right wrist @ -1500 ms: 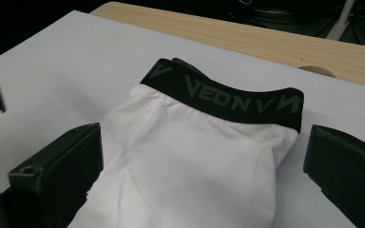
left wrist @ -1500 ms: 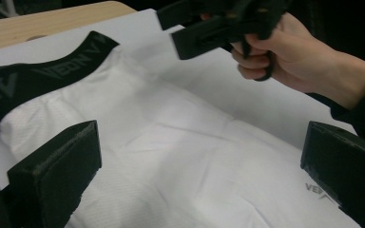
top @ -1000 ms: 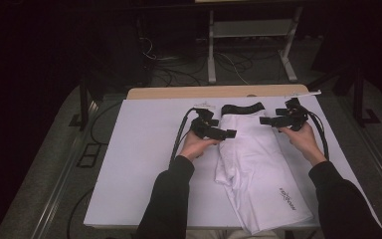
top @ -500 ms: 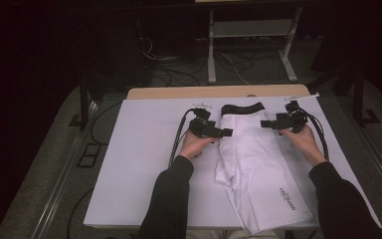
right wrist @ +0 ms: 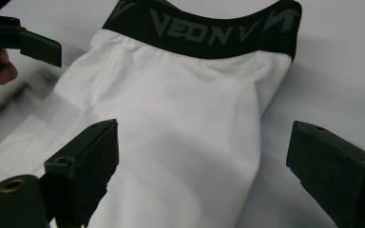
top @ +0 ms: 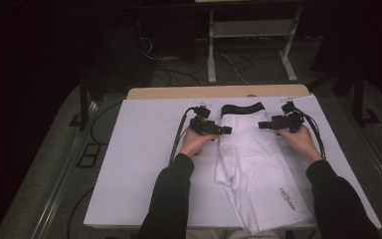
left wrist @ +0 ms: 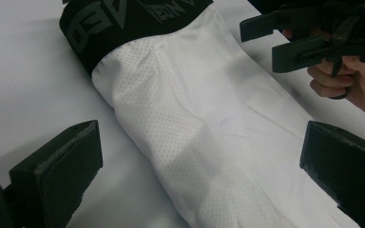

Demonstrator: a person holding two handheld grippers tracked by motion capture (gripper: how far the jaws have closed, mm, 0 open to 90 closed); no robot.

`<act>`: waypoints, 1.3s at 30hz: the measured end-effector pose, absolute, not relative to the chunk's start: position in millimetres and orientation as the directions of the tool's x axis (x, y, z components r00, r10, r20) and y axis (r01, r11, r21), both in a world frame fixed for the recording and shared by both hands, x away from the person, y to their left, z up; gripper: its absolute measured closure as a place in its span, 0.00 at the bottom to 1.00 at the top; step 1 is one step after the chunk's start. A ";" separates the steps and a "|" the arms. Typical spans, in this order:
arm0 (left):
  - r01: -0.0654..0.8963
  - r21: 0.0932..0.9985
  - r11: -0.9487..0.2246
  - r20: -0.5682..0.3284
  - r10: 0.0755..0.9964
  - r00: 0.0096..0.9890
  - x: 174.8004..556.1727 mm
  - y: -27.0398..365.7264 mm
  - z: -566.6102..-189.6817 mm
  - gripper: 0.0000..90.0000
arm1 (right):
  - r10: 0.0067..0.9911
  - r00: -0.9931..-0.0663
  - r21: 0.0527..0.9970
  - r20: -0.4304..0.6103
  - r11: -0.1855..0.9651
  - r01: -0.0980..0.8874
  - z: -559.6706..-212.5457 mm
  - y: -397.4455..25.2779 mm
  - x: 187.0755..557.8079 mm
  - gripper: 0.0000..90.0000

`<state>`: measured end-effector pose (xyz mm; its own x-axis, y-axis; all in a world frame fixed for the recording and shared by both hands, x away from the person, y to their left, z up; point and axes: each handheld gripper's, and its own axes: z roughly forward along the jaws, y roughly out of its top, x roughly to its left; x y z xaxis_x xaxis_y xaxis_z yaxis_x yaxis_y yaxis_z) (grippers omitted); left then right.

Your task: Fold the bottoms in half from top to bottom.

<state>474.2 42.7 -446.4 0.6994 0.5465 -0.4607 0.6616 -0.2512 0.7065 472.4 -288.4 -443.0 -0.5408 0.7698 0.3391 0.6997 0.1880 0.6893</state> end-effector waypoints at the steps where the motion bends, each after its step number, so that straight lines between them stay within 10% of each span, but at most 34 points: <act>1: 0.663 0.700 -0.264 -0.456 0.549 0.700 475.0 41.6 -447.0 0.00 | 0.774 -0.538 0.686 0.335 0.191 0.702 -443.2 -288.4 473.8 0.12; 13: 0.698 0.673 -0.245 -0.486 0.565 0.667 484.7 43.6 -457.5 0.09 | 0.779 -0.483 0.633 0.399 0.147 0.760 -447.0 -305.5 482.3 0.28; 39: 0.737 0.641 -0.214 -0.500 0.612 0.613 491.2 45.9 -464.0 0.74 | 0.757 -0.459 0.567 0.465 0.143 0.811 -457.8 -301.5 490.9 0.84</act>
